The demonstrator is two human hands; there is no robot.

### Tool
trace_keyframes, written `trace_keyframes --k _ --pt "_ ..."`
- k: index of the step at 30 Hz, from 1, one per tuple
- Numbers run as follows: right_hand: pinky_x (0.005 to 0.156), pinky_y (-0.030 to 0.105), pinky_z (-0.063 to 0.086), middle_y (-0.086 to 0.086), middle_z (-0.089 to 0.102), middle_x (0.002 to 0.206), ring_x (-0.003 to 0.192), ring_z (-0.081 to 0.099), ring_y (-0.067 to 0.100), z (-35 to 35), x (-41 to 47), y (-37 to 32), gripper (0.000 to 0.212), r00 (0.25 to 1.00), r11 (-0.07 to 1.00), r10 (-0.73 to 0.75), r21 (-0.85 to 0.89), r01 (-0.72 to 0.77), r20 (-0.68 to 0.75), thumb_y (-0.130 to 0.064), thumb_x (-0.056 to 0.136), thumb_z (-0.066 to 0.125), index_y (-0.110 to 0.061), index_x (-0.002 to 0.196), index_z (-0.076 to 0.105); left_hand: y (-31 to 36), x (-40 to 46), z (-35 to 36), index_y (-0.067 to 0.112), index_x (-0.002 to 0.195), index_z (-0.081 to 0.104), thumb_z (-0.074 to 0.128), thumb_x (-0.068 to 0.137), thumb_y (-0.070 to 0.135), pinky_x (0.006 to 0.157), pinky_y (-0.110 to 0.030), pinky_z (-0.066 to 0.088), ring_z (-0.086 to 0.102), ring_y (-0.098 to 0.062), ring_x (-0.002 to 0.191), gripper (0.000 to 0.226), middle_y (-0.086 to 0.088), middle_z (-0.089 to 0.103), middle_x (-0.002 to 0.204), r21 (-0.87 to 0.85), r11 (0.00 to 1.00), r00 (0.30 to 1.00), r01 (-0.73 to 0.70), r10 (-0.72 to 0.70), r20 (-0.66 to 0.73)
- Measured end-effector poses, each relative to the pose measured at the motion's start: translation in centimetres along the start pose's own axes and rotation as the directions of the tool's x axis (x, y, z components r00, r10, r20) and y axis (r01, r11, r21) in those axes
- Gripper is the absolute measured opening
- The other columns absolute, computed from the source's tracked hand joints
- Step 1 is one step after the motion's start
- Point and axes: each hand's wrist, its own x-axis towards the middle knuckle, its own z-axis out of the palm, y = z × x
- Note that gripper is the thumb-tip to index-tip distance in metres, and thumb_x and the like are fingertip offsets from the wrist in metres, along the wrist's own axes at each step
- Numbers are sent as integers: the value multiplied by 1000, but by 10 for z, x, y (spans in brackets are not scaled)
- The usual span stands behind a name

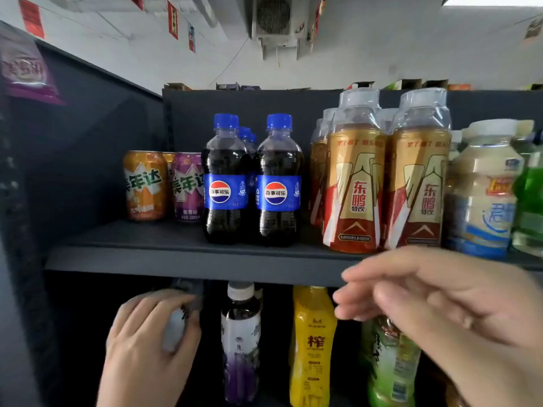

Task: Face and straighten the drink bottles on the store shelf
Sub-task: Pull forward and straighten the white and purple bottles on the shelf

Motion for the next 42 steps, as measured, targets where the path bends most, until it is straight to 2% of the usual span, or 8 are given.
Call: trace_keyframes --k 3,7,11,15,19,23,30,42 --pt "77 21 57 -16 75 96 91 72 3 19 -10 14 25 985 993 114 4 -116 127 -30 90 56 -34 108 73 -12 -5 3 4 108 70 62 76 43 100 -44 35 50 -36 112 51 -13 63 118 43 973 973 229 -229 1" --pt "84 11 50 -31 67 107 101 64 -9 55 -19 39 29 936 958 284 -104 -268 209 -35 86 60 -47 112 69 -26 -16 9 10 137 49 88 68 20 105 -56 37 39 -33 129 80 -11 42 143 -17 916 915 401 -400 44" --pt "95 9 41 -47 46 125 115 51 -14 95 -29 68 38 898 908 408 -177 -380 165 -35 87 63 -60 113 53 -48 -23 16 23 147 31 88 66 29 93 -48 46 49 -32 121 99 -11 41 142 -76 875 878 479 -475 66" --pt "112 18 28 -41 21 140 133 31 -12 135 -36 97 74 853 833 517 -270 -483 69 -44 86 63 -54 145 20 -74 -33 28 27 146 27 85 69 36 71 -33 48 63 -20 91 97 -5 61 120 -124 761 767 637 -607 208" --pt "104 8 27 -34 27 137 126 32 -12 176 -42 120 97 827 810 561 -189 -555 -21 -40 82 72 -41 153 6 -94 -51 33 34 122 46 84 68 41 58 -24 47 63 0 74 67 15 68 92 -122 726 721 677 -621 309" --pt "86 -5 28 -30 38 130 127 43 -3 210 -51 142 94 796 785 595 -130 -605 -111 -34 79 78 -36 150 18 -105 -61 33 39 105 55 84 63 49 60 -16 47 64 11 75 52 27 70 87 -150 704 695 694 -602 392" --pt "105 19 38 -22 51 136 126 48 0 231 -68 160 88 770 788 603 2 -616 -210 -41 74 81 -36 147 33 -112 -66 28 44 107 55 79 58 63 66 -19 49 62 15 81 58 36 66 93 -176 705 693 687 -563 451" --pt "104 13 31 -1 46 146 134 43 14 243 -77 163 89 746 769 464 -201 -607 -479 -30 78 79 -19 152 30 -116 -66 24 50 106 52 76 64 61 66 -14 46 59 19 85 50 42 61 96 -206 700 690 684 -529 493"
